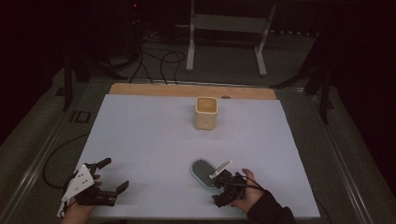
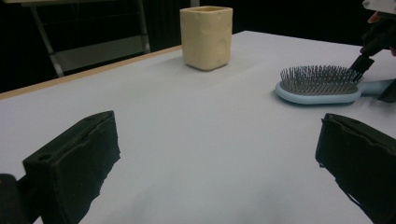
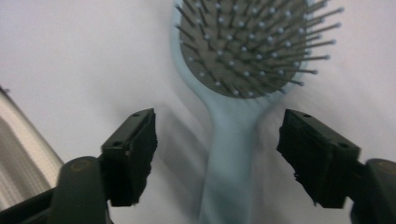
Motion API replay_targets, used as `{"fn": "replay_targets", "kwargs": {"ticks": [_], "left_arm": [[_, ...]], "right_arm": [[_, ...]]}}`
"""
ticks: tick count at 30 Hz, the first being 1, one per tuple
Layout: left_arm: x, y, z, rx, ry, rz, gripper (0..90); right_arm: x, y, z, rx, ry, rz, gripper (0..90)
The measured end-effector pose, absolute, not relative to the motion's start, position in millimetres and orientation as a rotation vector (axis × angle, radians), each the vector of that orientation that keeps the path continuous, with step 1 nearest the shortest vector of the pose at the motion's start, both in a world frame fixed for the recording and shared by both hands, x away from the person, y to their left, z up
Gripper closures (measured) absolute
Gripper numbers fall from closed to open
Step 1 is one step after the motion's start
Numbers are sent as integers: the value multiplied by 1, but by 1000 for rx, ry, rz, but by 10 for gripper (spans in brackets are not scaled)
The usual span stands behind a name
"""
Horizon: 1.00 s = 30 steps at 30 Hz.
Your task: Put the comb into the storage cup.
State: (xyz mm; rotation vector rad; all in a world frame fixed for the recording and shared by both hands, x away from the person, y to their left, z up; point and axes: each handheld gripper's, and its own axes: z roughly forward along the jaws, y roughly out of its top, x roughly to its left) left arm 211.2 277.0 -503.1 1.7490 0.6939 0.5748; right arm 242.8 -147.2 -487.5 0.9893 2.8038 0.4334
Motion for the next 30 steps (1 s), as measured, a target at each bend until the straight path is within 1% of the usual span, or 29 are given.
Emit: {"fn": "replay_targets", "kwargs": {"ticks": [4, 7, 9, 16, 18, 30], "left_arm": [[211, 277, -503, 1746, 693, 574, 0], [211, 277, -503, 1748, 695, 575, 0], [211, 278, -503, 1744, 693, 577, 0], [211, 277, -503, 1746, 695, 576, 0], [211, 278, -503, 1744, 697, 576, 0], [211, 278, -504, 1745, 696, 573, 0]], "right_arm": [[247, -148, -487, 1025, 2799, 411, 405], [249, -146, -488, 1043, 2806, 380, 453], [250, -144, -489, 1040, 2822, 355, 508], [256, -141, -489, 1064, 2858, 299, 593], [258, -141, -489, 1098, 2853, 287, 636], [261, -140, -489, 1114, 2853, 257, 694]]}}
